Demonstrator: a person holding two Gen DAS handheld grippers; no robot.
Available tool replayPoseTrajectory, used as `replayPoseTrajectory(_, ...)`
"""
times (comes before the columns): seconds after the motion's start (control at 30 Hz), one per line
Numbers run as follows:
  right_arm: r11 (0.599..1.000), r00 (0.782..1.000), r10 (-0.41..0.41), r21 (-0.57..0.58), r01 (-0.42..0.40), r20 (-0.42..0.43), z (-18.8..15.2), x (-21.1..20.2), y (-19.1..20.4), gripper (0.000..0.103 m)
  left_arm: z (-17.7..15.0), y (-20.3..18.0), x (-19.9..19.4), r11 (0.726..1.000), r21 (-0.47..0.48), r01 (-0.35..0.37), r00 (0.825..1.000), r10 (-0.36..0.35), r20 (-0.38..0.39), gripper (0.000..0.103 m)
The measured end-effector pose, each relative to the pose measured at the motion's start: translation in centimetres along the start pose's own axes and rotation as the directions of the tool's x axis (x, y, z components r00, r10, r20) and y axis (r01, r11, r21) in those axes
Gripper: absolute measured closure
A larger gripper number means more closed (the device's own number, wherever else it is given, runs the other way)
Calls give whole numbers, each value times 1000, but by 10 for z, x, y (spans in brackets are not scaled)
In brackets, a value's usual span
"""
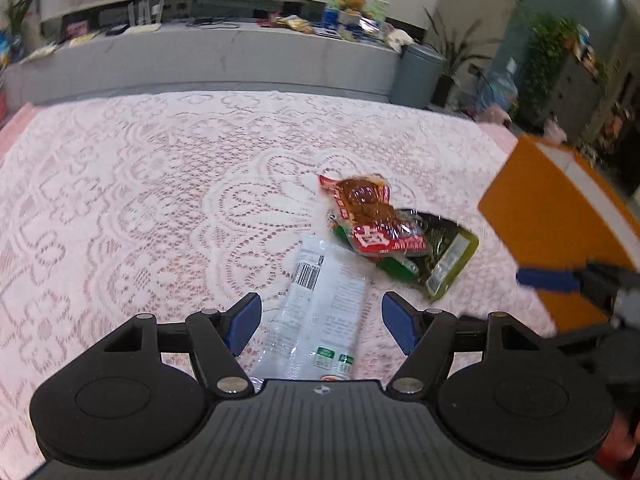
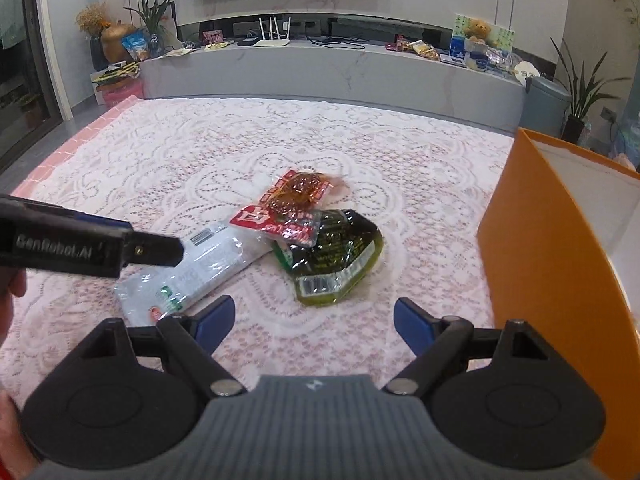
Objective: Organize snacks
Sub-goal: 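Grasp the white packet with left tool while right tool grasps dark green pickle pouch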
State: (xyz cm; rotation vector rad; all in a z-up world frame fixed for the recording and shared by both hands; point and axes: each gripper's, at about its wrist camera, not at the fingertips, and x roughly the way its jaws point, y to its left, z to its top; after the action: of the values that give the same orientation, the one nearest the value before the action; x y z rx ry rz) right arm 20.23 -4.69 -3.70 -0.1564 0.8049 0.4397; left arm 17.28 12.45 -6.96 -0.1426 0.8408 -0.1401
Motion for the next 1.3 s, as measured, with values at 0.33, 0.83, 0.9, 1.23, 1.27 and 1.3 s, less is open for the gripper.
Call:
replayPoseTrajectory(0.33,999,999,-15,-35,16,36,14,27,-12,22,-3,-4,26,993,115,0,998,8,-66,22)
replayPoseTrajectory(0.83,995,996,89,36,-90,22,27,67,-28,43,-9,-14,46,978,205,-38,998,47,-38,30)
replayPoseTrajectory(0.9,994,995,101,39,-102,25,27,65,-28,51,-9,-14,44,978,204,-35,999,42,-33,40)
replayPoseTrajectory(1.23,990,994,103,94,-105,33,19,43,-23,73,-7,-5,37,990,132,-58,997,65,-46,46)
replayPoseTrajectory(1.27,990,995,96,105,-98,28,18,40,-23,74,-7,-4,35,991,117,-59,997,65,-48,46)
replayPoseTrajectory(1.3,989,996,90,115,-92,18,17,37,-23,74,-8,-3,33,994,97,-56,997,62,-52,47)
